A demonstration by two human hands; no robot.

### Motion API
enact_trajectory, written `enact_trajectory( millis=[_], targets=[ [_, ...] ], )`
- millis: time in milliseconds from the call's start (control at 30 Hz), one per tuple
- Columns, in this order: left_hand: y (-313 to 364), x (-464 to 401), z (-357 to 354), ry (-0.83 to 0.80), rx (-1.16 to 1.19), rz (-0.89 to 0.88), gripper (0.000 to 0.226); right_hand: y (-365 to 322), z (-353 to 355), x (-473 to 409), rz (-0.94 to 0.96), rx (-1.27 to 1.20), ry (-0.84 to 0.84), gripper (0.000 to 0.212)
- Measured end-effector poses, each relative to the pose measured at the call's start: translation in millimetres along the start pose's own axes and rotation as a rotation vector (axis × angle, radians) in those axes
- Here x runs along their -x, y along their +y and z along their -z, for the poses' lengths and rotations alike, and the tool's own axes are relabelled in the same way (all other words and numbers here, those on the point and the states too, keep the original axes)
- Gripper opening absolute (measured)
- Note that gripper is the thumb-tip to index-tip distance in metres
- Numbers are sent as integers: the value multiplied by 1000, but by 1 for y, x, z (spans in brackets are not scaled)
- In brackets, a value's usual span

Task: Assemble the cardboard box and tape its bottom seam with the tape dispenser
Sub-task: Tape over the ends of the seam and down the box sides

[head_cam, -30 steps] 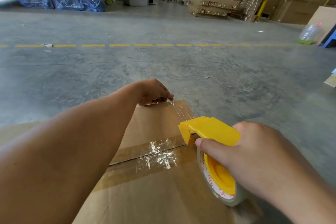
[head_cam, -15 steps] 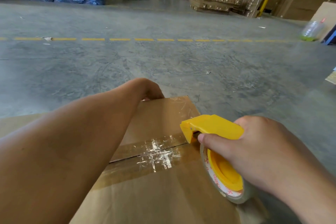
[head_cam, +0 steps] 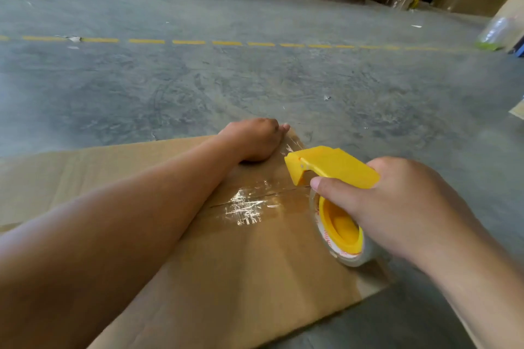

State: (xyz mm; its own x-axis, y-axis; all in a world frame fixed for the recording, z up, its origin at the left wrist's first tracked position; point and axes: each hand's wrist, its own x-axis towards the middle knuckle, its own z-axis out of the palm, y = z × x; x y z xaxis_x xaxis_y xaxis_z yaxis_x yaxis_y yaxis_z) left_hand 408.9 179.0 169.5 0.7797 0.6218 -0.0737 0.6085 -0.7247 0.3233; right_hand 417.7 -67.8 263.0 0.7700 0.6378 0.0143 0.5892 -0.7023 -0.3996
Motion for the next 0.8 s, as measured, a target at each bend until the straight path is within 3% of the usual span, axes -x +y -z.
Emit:
enact_trajectory(
  millis=[567, 800],
  targets=[
    [14, 15, 3, -52, -55, 14, 62, 35, 12, 85, -25, -94, 47, 62],
    [11, 12, 7, -19, -58, 38, 61, 51, 6, 119, -165, -149, 40, 60]
  ],
)
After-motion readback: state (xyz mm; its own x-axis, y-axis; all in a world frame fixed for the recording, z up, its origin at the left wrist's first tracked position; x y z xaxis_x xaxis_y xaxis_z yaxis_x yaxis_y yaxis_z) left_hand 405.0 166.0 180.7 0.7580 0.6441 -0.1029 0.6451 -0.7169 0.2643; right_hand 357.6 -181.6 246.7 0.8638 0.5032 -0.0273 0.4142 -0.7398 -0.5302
